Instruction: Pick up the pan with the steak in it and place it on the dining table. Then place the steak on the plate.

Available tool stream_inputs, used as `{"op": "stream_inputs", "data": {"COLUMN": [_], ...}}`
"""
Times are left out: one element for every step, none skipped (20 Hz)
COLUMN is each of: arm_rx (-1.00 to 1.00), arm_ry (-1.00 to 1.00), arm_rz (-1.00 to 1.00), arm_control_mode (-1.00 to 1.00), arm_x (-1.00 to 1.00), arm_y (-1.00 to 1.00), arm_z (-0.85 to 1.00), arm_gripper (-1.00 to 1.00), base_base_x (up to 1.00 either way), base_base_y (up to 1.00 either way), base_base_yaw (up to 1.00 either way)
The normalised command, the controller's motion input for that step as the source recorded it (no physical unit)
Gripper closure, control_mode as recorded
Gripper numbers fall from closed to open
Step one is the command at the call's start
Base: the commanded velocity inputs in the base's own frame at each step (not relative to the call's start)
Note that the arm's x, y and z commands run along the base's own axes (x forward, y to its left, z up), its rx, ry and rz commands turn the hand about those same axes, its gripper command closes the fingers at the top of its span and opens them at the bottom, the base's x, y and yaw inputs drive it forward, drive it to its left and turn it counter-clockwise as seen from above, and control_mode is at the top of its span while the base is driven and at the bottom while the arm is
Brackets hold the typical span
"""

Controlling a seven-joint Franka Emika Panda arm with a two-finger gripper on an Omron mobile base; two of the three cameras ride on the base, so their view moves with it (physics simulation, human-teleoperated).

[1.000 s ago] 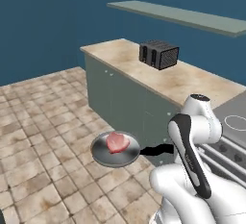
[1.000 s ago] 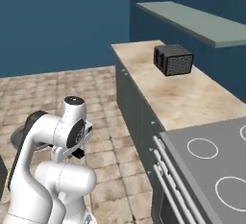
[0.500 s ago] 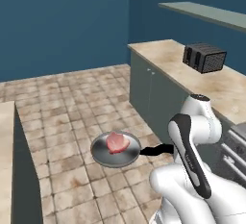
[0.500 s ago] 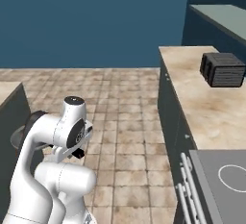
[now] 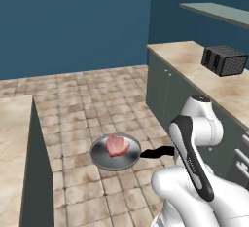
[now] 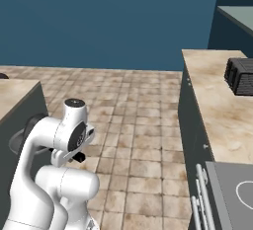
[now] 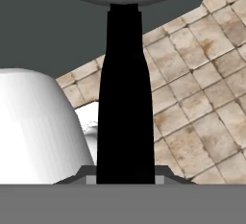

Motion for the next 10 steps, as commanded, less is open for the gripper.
{"op": "stream_inputs", "data": {"arm_rx": [0.00, 0.00, 0.00, 0.00, 0.00, 0.00, 0.00, 0.00, 0.00, 0.00], "arm_ry": [0.00, 0.00, 0.00, 0.00, 0.00, 0.00, 0.00, 0.00, 0.00, 0.00], "arm_rz": [0.00, 0.00, 0.00, 0.00, 0.00, 0.00, 0.00, 0.00, 0.00, 0.00], "arm_control_mode": [1.00, 1.00, 1.00, 1.00, 1.00, 1.00, 1.00, 1.00, 1.00, 1.00], "arm_x": [0.00, 0.00, 0.00, 0.00, 0.00, 0.00, 0.00, 0.00, 0.00, 0.00], "arm_y": [0.00, 0.00, 0.00, 0.00, 0.00, 0.00, 0.00, 0.00, 0.00, 0.00], "arm_z": [0.00, 0.00, 0.00, 0.00, 0.00, 0.00, 0.00, 0.00, 0.00, 0.00], "arm_gripper": [1.00, 1.00, 1.00, 1.00, 1.00, 1.00, 1.00, 1.00, 1.00, 1.00], "base_base_x": [0.62, 0.71, 0.75, 0.81, 0.84, 0.87, 0.90, 0.92, 0.95, 1.00], "base_base_y": [-0.05, -0.07, -0.09, -0.12, -0.14, -0.17, -0.19, -0.18, -0.18, -0.19], "base_base_yaw": [0.00, 0.00, 0.00, 0.00, 0.00, 0.00, 0.00, 0.00, 0.00, 0.00]}}
